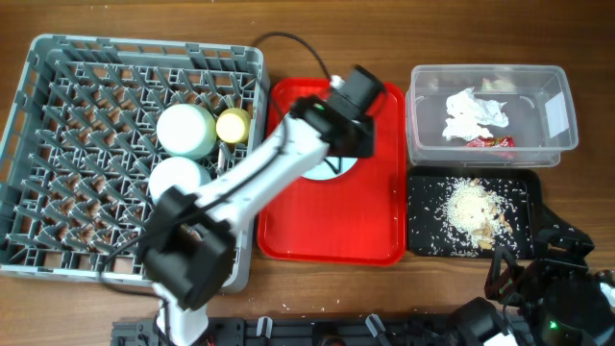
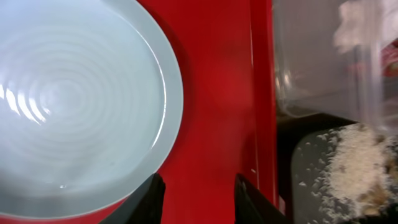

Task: Sort waste into correct bins and load items into the dishwasher rack
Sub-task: 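Reach the left gripper to the white plate and grasp its edge, then lift the white plate and stand it upright in the rack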

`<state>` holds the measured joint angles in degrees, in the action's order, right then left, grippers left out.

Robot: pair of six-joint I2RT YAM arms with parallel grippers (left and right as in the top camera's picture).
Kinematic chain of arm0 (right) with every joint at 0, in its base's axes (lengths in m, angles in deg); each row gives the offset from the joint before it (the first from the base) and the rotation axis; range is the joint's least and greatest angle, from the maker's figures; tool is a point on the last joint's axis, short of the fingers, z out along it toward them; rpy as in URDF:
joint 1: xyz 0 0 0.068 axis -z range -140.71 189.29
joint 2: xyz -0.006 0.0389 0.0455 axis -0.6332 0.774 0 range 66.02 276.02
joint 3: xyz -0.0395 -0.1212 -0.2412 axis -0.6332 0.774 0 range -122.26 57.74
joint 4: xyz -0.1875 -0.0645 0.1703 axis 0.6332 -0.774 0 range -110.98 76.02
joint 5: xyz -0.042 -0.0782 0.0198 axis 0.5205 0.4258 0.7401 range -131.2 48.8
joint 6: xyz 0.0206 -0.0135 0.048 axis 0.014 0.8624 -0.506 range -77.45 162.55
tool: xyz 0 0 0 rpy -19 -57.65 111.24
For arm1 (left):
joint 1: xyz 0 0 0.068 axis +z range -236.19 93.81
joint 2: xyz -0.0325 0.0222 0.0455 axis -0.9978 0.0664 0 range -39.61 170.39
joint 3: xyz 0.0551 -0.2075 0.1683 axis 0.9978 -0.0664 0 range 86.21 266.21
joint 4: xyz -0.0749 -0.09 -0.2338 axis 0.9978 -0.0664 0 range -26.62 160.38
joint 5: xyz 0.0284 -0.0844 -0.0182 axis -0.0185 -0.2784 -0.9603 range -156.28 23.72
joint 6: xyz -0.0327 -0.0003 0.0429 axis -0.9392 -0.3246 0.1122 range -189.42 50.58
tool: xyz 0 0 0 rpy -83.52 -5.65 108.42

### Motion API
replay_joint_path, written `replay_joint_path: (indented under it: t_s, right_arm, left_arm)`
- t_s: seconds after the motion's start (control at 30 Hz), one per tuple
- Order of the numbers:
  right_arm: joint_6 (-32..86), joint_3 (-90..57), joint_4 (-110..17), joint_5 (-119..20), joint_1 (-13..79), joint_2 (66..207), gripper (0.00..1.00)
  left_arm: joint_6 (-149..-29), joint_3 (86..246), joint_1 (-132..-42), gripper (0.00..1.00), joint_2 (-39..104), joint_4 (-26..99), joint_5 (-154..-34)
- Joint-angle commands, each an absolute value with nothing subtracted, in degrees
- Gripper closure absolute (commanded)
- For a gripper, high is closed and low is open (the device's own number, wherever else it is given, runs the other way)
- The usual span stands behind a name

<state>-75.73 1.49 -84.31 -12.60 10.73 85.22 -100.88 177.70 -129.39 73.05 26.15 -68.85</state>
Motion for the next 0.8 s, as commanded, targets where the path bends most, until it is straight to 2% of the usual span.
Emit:
replay_joint_path:
  t_s: [0.0, 0.27, 0.37, 0.53, 0.63, 0.77]
  right_arm:
    - [-76.1, 1.6, -84.4, -11.8, 10.8, 84.6, 0.00]
    - [-76.1, 1.6, -84.4, -11.8, 10.8, 84.6, 0.00]
    - [-76.1, 1.6, -84.4, -11.8, 10.8, 84.6, 0.00]
    - [-76.1, 1.6, -84.4, -11.8, 10.8, 84.6, 0.00]
    - [-76.1, 1.6, -84.4, -11.8, 10.8, 84.6, 0.00]
    - [-76.1, 1.6, -84.4, -11.8, 10.8, 84.6, 0.01]
  left_arm:
    - [-101.2, 178.0, -132.0, 0.63, 79.4, 28.9, -62.0]
    - [-101.2, 178.0, -132.6, 0.69, 88.7, 30.8, -58.7]
    - [-101.2, 178.0, -132.6, 0.96, 90.2, 30.7, -58.7]
    - [-101.2, 180.4, -132.5, 0.96, 86.0, 25.3, -58.7]
    - [-101.2, 185.5, -132.4, 0.96, 77.8, 18.0, -59.0]
    - [-101.2, 190.0, -132.2, 0.96, 63.1, 14.8, -68.6]
